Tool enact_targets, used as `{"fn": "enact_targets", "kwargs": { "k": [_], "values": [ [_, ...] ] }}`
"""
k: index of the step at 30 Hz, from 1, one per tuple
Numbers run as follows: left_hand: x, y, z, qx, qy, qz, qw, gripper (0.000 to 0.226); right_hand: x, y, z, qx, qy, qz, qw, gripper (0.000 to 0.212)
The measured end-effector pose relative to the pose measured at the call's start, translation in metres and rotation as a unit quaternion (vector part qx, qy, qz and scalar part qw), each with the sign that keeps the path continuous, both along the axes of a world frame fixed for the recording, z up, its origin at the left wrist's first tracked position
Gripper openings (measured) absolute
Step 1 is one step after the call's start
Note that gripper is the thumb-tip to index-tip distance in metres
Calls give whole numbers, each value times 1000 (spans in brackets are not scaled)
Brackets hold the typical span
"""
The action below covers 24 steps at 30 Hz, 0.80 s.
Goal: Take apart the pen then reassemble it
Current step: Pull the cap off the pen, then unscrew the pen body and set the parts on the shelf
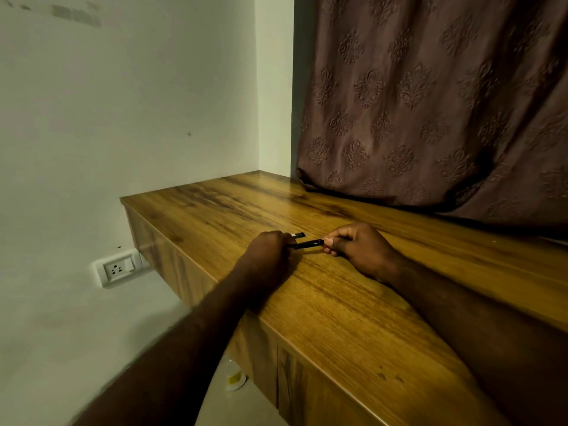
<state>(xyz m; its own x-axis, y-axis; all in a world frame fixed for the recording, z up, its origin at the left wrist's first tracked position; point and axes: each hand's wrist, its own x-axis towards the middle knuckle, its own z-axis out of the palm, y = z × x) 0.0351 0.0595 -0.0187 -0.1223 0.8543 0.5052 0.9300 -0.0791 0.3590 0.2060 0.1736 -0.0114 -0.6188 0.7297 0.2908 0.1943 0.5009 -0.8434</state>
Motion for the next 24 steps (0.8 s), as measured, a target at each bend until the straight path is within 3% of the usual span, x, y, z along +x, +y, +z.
{"fn": "enact_targets", "kwargs": {
  "k": [5, 10, 13, 16, 24],
  "values": [
    [-6, -1, -1, 8, 3, 13, 1000, 18, 2, 6, -1, -56, 59, -22, 996, 12],
    [-3, -2, 1, 9, 5, 8, 1000, 16, 4, 8, 2, -55, 50, -45, 996, 10],
    [-4, -1, 1, 7, -8, 3, 1000, 19, 12, 22, 5, 92, -63, -101, 989, 14],
    [-6, 2, -2, 4, -4, 5, 1000, 19, 25, 36, 8, 275, -243, -135, 921, 16],
    [-9, 6, -6, 2, 14, 8, 1000, 18, 23, 32, 8, 317, -319, -108, 886, 31]
  ]
}}
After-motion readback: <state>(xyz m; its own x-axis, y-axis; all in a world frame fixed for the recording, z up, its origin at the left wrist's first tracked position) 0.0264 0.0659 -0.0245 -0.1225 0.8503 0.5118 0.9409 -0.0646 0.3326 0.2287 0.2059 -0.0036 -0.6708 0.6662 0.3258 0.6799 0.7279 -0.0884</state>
